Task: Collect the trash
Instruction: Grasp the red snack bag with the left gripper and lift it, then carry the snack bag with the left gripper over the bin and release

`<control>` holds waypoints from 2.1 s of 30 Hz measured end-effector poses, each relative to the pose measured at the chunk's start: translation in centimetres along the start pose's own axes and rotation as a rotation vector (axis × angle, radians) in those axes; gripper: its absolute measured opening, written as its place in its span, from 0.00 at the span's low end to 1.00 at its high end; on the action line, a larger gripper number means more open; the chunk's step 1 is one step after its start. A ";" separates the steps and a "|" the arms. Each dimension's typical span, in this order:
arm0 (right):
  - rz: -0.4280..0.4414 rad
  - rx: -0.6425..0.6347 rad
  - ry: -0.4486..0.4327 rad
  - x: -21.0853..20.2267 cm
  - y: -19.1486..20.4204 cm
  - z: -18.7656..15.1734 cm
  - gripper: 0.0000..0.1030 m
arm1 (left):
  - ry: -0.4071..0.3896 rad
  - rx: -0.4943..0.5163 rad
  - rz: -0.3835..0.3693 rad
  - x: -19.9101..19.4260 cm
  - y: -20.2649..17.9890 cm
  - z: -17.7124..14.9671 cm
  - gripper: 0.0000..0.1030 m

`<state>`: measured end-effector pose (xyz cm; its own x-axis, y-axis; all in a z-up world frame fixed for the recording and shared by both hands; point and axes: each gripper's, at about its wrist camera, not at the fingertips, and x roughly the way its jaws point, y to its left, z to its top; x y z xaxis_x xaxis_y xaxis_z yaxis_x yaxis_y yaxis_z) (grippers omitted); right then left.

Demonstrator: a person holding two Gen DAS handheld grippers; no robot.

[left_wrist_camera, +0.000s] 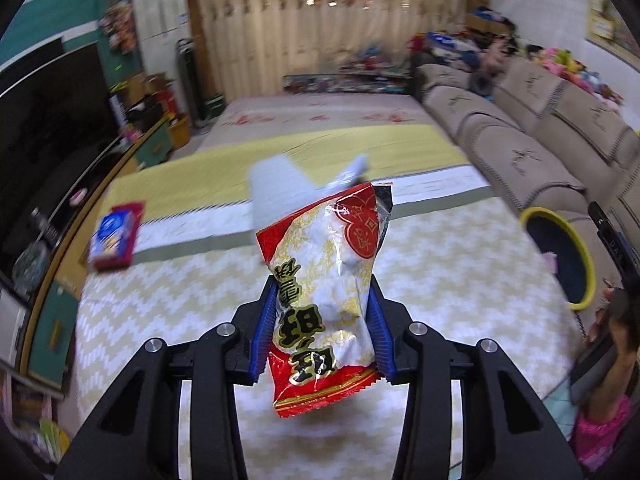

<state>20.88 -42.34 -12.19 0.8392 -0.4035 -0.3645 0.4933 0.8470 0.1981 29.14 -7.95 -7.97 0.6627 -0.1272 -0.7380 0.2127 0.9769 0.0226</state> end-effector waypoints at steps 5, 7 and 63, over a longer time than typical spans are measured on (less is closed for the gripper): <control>-0.009 0.026 0.031 -1.4 -4.1 0.9 0.93 | -0.015 0.090 -0.096 -0.5 -6.2 1.6 0.41; -0.030 0.064 0.040 -2.0 -6.7 1.4 0.93 | -0.016 0.131 -0.139 -0.3 -9.1 2.4 0.41; 0.027 -0.057 0.099 -4.1 -3.2 1.9 0.93 | -0.198 -0.148 -0.054 0.9 5.4 0.1 0.95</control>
<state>16.29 -44.03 -9.64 0.8237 -0.3466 -0.4487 0.4550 0.8763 0.1583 31.02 -2.78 -8.45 0.7843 -0.1968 -0.5884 0.1538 0.9804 -0.1229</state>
